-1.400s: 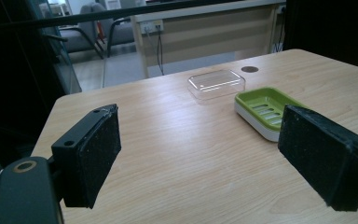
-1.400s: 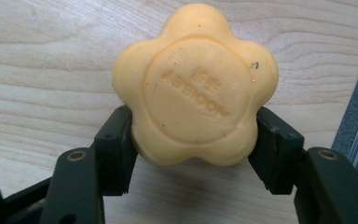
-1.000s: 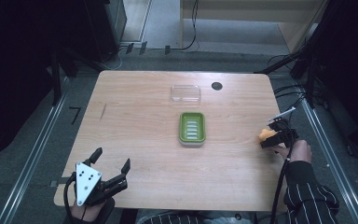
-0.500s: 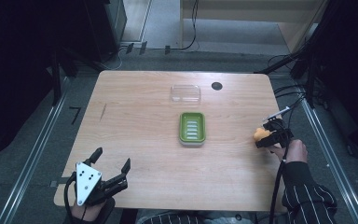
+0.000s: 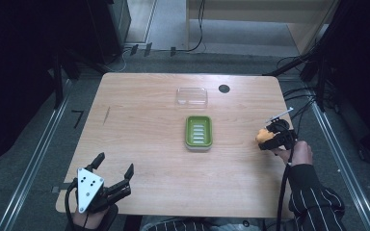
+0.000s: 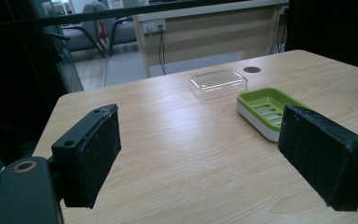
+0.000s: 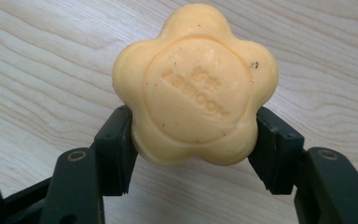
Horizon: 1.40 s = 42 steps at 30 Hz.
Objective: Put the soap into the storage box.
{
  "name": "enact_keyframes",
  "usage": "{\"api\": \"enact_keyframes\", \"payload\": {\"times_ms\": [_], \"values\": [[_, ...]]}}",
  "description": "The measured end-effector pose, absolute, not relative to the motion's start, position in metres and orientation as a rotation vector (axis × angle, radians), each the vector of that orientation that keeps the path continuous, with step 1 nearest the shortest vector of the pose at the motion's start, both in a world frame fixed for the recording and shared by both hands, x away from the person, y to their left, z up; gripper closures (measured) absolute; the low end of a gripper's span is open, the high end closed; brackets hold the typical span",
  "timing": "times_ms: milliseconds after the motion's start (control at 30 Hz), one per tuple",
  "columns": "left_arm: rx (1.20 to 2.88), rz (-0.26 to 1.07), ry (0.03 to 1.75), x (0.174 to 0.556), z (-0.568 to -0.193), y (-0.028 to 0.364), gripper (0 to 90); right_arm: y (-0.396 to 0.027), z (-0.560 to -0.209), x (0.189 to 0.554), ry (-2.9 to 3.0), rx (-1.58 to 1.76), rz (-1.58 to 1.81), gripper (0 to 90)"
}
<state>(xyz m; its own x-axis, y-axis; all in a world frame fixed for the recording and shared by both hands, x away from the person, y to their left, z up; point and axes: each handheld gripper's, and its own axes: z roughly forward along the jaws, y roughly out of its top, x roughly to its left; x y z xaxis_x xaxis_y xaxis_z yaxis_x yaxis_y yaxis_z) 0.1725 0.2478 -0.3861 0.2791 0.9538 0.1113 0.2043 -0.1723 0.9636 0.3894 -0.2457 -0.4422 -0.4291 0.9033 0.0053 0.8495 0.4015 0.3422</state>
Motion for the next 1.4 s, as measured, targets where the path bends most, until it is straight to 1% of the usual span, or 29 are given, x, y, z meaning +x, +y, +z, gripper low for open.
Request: {"api": "enact_keyframes", "payload": {"times_ms": [1400], "values": [[1.61,0.998,1.1,0.171,-0.387,0.248,13.7,-0.195,-0.417,0.4,2.534,1.336,0.562,40.5]]}}
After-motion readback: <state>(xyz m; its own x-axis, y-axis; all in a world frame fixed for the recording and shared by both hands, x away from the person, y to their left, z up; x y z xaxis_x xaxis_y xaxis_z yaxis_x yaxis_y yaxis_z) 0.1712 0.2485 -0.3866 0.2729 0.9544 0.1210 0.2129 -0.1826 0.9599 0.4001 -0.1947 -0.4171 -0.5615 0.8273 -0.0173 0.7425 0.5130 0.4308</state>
